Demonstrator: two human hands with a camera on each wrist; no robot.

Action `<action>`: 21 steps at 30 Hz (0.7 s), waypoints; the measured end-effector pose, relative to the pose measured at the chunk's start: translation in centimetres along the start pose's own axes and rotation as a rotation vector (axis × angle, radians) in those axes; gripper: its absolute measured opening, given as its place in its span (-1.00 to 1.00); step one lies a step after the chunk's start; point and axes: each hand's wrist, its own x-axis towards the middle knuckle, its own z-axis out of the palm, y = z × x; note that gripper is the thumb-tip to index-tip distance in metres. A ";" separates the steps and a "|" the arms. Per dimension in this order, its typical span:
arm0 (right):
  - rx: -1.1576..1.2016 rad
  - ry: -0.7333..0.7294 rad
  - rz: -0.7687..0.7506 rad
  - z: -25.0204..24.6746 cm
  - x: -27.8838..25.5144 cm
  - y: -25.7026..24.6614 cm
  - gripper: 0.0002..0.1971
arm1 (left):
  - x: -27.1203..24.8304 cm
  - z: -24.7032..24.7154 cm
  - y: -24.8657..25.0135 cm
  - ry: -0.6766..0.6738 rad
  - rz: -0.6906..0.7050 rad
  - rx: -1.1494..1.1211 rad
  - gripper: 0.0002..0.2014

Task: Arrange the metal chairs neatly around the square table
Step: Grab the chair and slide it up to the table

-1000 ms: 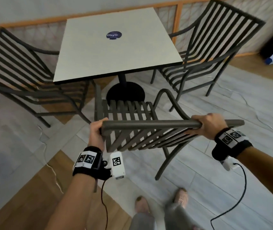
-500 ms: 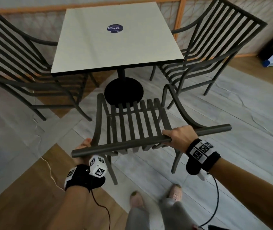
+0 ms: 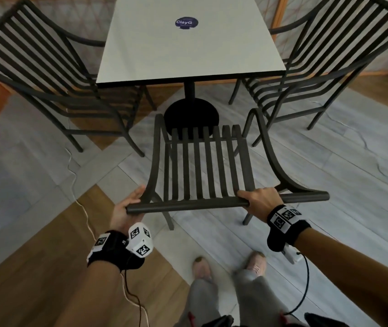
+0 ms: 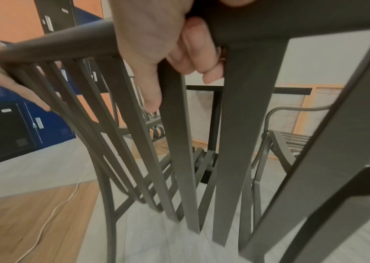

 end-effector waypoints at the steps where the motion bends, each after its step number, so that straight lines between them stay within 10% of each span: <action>1: 0.001 -0.017 0.004 0.1 0.1 -0.1 -0.78 | -0.3 0.1 -0.1 0.005 -0.011 0.021 -0.55; 8: 0.051 0.041 -0.024 0.5 0.1 0.2 -0.81 | -0.5 -0.3 0.5 -0.055 -0.034 0.153 -0.48; 16: -0.039 0.105 0.060 1.2 -1.3 4.5 -0.81 | -1.3 5.0 2.6 -0.316 -0.165 1.620 -0.71; 21: -0.042 -0.047 0.106 0.7 -1.8 5.1 -0.80 | -0.9 9.3 -2.1 -0.394 -0.041 1.985 -0.63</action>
